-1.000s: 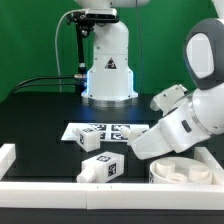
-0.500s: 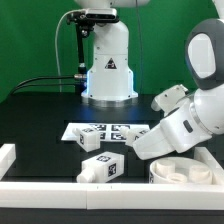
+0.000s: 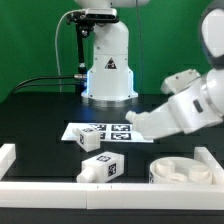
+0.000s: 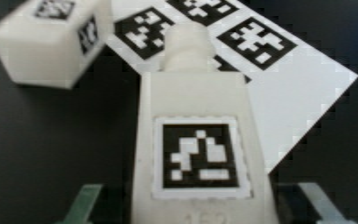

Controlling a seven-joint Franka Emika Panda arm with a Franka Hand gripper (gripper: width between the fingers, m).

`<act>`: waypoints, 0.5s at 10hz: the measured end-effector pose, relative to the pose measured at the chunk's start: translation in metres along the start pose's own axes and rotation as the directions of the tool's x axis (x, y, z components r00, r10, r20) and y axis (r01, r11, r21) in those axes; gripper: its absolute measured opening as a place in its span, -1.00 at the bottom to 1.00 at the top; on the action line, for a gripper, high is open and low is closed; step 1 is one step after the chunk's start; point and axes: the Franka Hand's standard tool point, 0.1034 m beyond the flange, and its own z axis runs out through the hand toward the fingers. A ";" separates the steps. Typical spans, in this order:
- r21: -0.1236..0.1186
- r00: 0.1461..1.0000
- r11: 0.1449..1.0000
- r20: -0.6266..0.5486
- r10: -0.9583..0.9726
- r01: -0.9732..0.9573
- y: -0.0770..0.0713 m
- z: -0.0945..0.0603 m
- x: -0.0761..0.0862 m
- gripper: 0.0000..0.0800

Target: Assemble stool

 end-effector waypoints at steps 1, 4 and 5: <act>0.014 0.998 1.000 -0.054 0.023 -0.022 0.010 -0.023 -0.006 -0.15; -0.012 0.964 0.999 -0.264 0.042 -0.047 0.022 -0.034 -0.004 -0.15; -0.016 0.939 0.998 -0.341 0.050 -0.059 0.025 -0.038 -0.004 -0.15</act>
Offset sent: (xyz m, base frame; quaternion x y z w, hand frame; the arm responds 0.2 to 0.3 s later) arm 0.0000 0.0000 0.0000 0.0000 0.1938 0.0000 0.9810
